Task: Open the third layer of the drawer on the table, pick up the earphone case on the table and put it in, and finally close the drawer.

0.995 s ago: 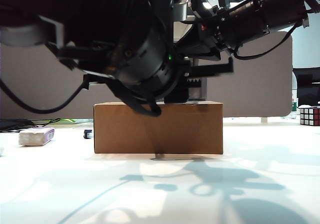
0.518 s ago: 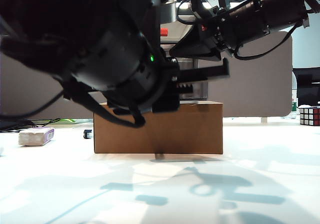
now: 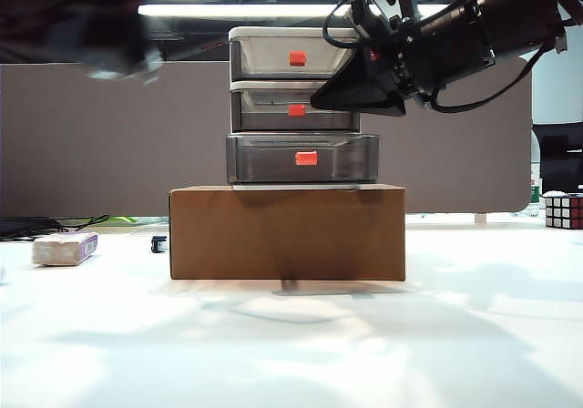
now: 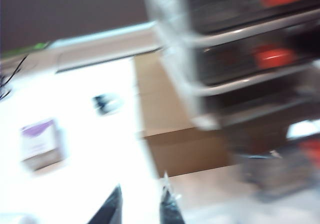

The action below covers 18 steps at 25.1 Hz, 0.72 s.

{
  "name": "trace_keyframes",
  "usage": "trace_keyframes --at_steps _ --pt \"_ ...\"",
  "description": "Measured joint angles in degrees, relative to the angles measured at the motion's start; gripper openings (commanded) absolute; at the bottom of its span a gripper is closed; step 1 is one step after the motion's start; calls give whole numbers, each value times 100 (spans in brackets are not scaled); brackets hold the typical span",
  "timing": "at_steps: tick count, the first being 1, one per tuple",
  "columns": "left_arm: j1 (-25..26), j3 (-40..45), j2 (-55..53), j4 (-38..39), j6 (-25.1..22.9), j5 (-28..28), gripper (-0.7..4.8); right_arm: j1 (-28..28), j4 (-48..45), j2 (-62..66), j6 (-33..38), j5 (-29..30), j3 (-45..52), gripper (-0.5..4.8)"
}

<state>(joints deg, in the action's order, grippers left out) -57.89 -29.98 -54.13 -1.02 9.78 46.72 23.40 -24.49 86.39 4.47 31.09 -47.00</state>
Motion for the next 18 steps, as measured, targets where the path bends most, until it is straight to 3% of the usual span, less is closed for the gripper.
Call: trace_keyframes --at_steps 1,4,6,8,9,11,13,15,16,18 --pt "382 15 162 125 -17 -385 64 -2 0 0 0 33 0 -6" --pt "1827 -9 505 173 -35 -2227 17 -2 37 0 0 76 0 -6" --pt "2712 -9 507 120 -48 -3403 18 -2 74 2 0 87 0 -6" --pt "4146 -9 321 210 -59 -5132 38 -2 136 2 0 96 0 -6" --pt "4664 -7 208 308 -66 -5633 90 -2 146 2 2 101 0 -6" --pt "5421 -2 22 629 -151 -6078 97 0 164 2 0 107 0 -6" --pt "5947 0 -33 846 -111 -6076 97 0 192 0 0 114 0 -6" --pt "6240 2 -20 994 -98 -6019 98 -2 243 2 0 133 0 -6" --pt "6282 2 -17 1029 -166 -6017 131 -7 254 0 0 133 0 -6" --pt "6540 13 -68 1071 -1298 -6179 162 7 254 0 0 173 0 -6"
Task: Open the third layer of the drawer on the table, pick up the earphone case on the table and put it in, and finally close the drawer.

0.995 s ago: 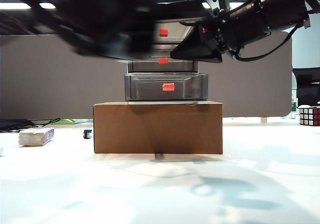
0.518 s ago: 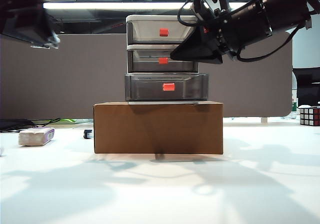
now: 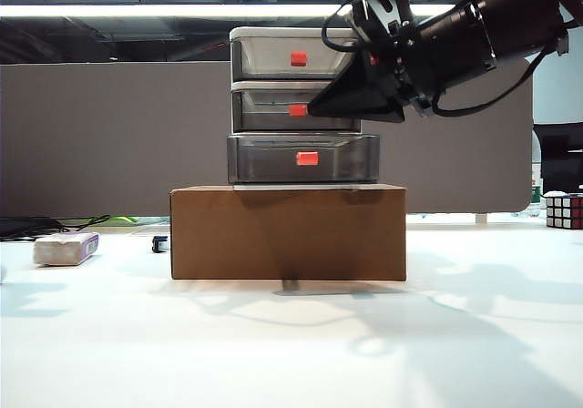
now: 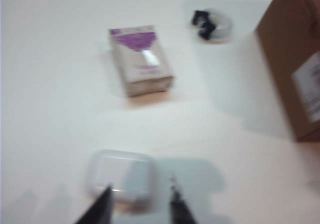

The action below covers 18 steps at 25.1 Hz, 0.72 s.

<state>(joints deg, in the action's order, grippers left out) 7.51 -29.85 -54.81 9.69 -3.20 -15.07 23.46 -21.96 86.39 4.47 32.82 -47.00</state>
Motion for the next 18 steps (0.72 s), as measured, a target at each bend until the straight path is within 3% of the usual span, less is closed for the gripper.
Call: trace_keyframes --at_steps 2,4,6,7,15,18 --pt "98 0 -136 -57 -811 -153 194 -4 4 0 0 13 0 -6" --pt "57 0 -393 -125 -1552 -461 295 -11 20 2 0 15 0 -6" --pt "33 2 -693 -199 -1862 -592 408 -4 50 2 0 31 0 -6" --pt "35 2 -811 -223 -1917 -634 425 -4 59 2 0 31 0 -6" --pt "70 2 -1773 -448 -1888 -741 436 -7 328 2 0 35 0 -6" --pt "44 -13 -2212 -916 -1906 -756 436 -7 409 2 0 35 0 -6"
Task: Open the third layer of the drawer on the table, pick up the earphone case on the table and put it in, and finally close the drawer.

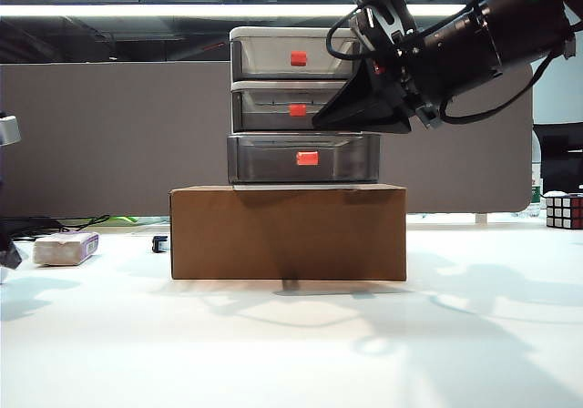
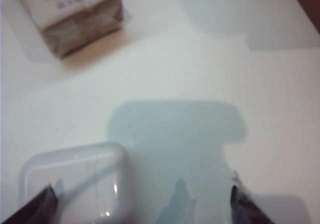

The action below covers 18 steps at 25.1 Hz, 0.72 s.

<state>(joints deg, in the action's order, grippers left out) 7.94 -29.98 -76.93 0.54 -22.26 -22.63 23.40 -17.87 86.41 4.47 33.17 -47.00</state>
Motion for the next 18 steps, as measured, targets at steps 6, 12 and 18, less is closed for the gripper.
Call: trace_keyframes --at_steps 6,12,18 --pt "-2 2 -195 -332 2 511 436 -2 96 0 0 0 0 -6" --pt "-2 15 -317 -291 2 723 436 -2 153 0 0 0 0 -6" --pt "-2 -4 -603 -590 31 636 435 -2 155 0 0 0 0 -6"
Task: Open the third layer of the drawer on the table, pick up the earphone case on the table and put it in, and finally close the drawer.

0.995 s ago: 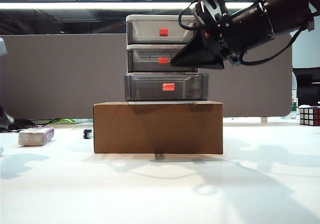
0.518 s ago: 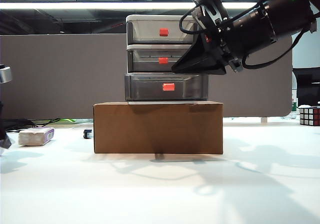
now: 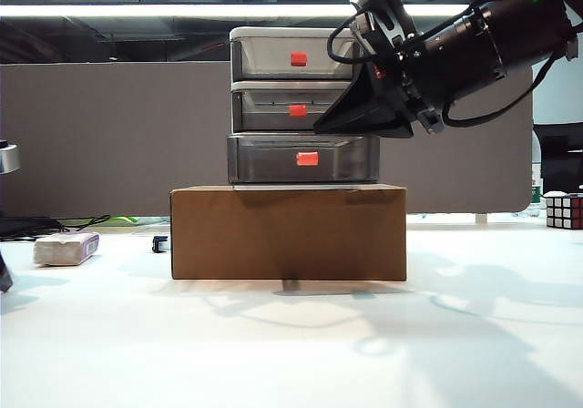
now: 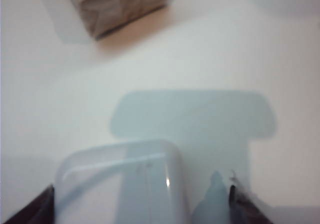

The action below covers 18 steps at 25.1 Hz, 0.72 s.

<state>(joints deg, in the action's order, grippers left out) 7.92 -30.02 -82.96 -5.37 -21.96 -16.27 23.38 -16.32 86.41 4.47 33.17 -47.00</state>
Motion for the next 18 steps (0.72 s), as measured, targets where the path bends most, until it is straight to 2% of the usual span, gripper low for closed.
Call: trace_keyframes --at_steps 6,13,14,15,16,18 --pt "-2 -39 -258 -354 59 -92 435 0 2 0 -2 0 0 -6" --pt "-2 -39 -260 -348 61 -94 425 0 13 0 -22 0 0 -6" --pt "-4 -39 -260 -343 63 -96 415 2 15 0 -22 0 0 -6" --pt "-4 -39 -260 -323 63 -98 355 0 15 0 -24 0 0 -6" --pt "-4 -42 -260 -306 61 -111 333 0 15 0 -24 0 0 -6" --pt "-9 -42 -258 -280 61 -138 326 0 17 0 -24 0 0 -6"
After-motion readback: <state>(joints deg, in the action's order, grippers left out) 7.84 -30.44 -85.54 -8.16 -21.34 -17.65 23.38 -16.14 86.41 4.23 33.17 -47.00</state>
